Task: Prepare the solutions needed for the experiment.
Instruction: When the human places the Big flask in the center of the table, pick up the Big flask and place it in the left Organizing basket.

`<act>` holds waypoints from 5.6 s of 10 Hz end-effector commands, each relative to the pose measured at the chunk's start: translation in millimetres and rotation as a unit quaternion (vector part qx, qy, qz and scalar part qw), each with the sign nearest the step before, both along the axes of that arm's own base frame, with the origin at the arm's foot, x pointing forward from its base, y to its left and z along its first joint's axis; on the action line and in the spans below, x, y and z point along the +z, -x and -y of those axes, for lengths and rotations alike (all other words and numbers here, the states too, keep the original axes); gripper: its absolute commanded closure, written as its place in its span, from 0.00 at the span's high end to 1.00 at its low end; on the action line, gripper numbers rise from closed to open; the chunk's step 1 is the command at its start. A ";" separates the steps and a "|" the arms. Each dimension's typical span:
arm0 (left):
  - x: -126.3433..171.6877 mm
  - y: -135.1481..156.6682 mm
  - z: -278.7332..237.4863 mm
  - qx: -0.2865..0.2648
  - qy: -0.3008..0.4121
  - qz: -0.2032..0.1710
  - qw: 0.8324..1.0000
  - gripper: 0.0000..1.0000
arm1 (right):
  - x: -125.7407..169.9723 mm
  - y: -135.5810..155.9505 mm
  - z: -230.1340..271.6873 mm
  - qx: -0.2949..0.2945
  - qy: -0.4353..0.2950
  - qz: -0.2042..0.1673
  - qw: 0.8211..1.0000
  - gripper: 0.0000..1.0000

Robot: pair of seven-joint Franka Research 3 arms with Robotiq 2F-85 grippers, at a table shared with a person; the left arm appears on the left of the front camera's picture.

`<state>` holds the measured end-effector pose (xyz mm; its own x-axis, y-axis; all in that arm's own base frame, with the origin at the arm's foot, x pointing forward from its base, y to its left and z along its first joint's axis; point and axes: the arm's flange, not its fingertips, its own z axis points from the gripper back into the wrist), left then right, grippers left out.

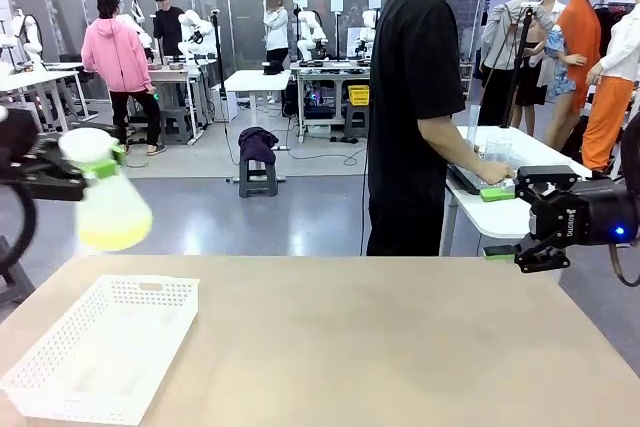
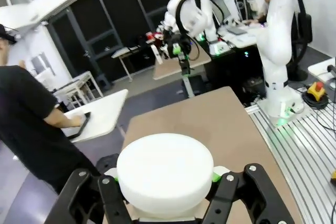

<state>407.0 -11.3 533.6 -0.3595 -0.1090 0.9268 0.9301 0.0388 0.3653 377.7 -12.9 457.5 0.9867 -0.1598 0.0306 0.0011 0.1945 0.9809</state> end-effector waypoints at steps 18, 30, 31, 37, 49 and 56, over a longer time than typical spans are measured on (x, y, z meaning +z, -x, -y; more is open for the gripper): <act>-211.4 -31.1 -87.1 -0.036 0.037 -0.114 0.992 0.00 | 2.2 -0.2 1.2 0.002 0.000 0.002 1.000 1.00; -266.4 -48.5 -53.6 -0.059 0.002 -0.142 0.988 0.39 | 2.2 -0.2 1.2 0.002 0.000 0.002 1.000 1.00; -264.7 -49.1 -55.1 -0.057 0.002 -0.141 0.988 0.44 | 2.2 -0.2 1.2 0.002 0.000 0.002 1.000 1.00; -262.6 -51.0 -63.3 -0.050 0.009 -0.143 0.988 0.79 | 2.2 -0.2 1.2 0.002 0.000 0.002 1.000 1.00; -251.2 -51.1 -83.1 -0.043 -0.004 -0.139 0.989 0.80 | 2.2 -0.2 1.2 0.002 0.000 0.002 1.000 1.00; -197.1 -7.2 -145.8 0.002 -0.082 -0.169 0.982 0.80 | 2.2 -0.2 1.2 0.002 0.000 0.002 1.000 1.00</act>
